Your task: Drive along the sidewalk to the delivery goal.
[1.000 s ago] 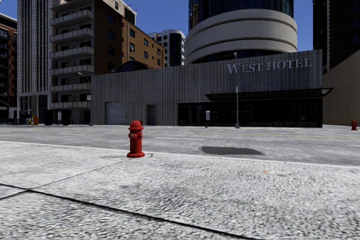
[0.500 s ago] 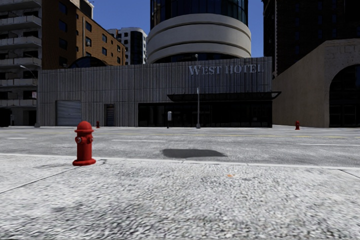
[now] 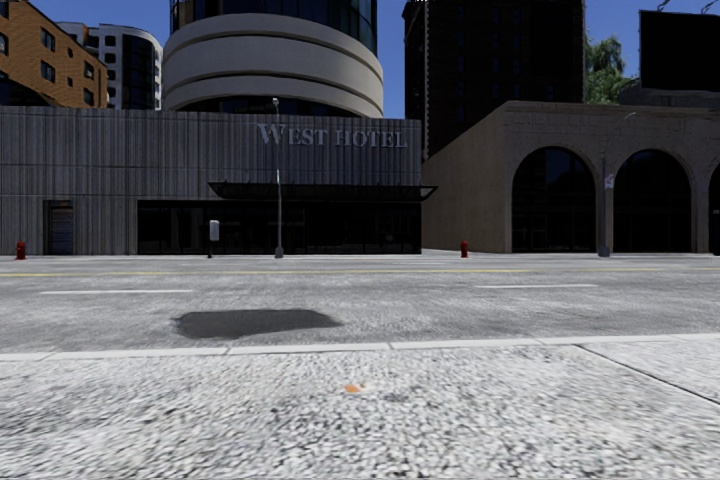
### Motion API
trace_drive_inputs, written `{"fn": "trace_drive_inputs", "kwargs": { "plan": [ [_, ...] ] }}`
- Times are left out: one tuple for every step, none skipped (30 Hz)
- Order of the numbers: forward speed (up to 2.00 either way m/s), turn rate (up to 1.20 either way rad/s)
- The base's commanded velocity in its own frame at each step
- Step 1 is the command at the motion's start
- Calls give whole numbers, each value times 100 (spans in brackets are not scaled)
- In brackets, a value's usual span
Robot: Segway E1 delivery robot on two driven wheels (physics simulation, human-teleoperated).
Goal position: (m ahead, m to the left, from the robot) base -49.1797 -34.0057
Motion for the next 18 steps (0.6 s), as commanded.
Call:
{"fn": "trace_drive_inputs", "kwargs": {
  "plan": [
    [170,-83],
    [170,-84],
    [170,-84],
    [170,-85],
    [170,-89],
    [170,-92],
    [170,-92],
    [170,-93],
    [170,-93],
    [170,-93],
    [170,-93],
    [170,-93],
    [170,-93],
    [170,-93],
    [170,-93],
    [170,-93],
    [170,-93],
    [169,-93]
  ]
}}
